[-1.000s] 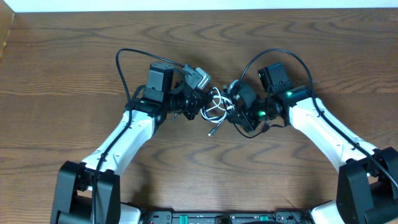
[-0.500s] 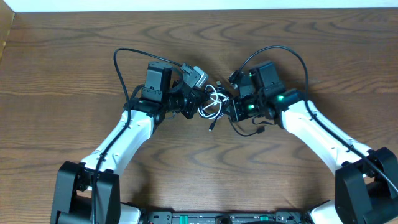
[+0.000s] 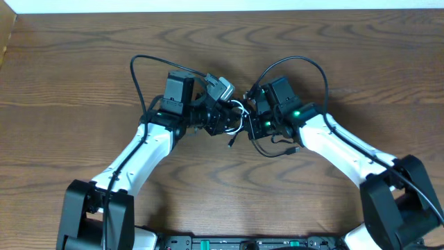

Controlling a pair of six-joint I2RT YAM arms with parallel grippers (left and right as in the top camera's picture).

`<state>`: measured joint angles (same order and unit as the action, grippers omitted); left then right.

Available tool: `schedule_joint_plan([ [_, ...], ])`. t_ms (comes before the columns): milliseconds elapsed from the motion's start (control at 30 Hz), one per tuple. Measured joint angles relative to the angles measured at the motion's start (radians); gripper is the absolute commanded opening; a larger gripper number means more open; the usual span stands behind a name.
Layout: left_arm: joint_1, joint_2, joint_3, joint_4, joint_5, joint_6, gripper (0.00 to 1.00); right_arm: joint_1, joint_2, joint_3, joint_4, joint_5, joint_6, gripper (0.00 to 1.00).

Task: Untangle cables

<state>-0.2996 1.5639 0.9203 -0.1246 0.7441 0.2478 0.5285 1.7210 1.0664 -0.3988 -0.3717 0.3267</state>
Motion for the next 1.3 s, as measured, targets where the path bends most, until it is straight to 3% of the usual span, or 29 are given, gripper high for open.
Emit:
schedule_joint_plan([
  [200, -0.009, 0.003, 0.0, -0.093, -0.109, -0.072, 0.59, -0.019, 0.007, 0.0, 0.009, -0.013, 0.0, 0.01],
  [367, -0.01, 0.005, -0.001, -0.063, -0.175, -0.145, 0.58, -0.085, 0.007, 0.0, 0.011, -0.056, -0.004, 0.01],
  [533, -0.011, 0.005, -0.001, 0.037, -0.246, -0.253, 0.42, -0.116, 0.019, 0.001, 0.018, -0.088, -0.012, 0.01],
  [733, -0.039, 0.024, -0.001, 0.055, -0.285, -0.306, 0.41, -0.115, 0.059, 0.001, 0.035, -0.11, -0.031, 0.01],
  [833, -0.055, 0.062, -0.001, 0.054, -0.299, -0.32, 0.41, -0.115, 0.059, 0.001, 0.038, -0.091, -0.037, 0.07],
  [1000, -0.077, 0.138, -0.001, 0.08, -0.306, -0.33, 0.41, -0.133, 0.059, 0.001, 0.051, -0.076, -0.05, 0.28],
  [1300, -0.088, 0.211, -0.001, 0.22, -0.308, -0.33, 0.41, -0.187, 0.059, 0.001, 0.056, -0.077, -0.048, 0.31],
])
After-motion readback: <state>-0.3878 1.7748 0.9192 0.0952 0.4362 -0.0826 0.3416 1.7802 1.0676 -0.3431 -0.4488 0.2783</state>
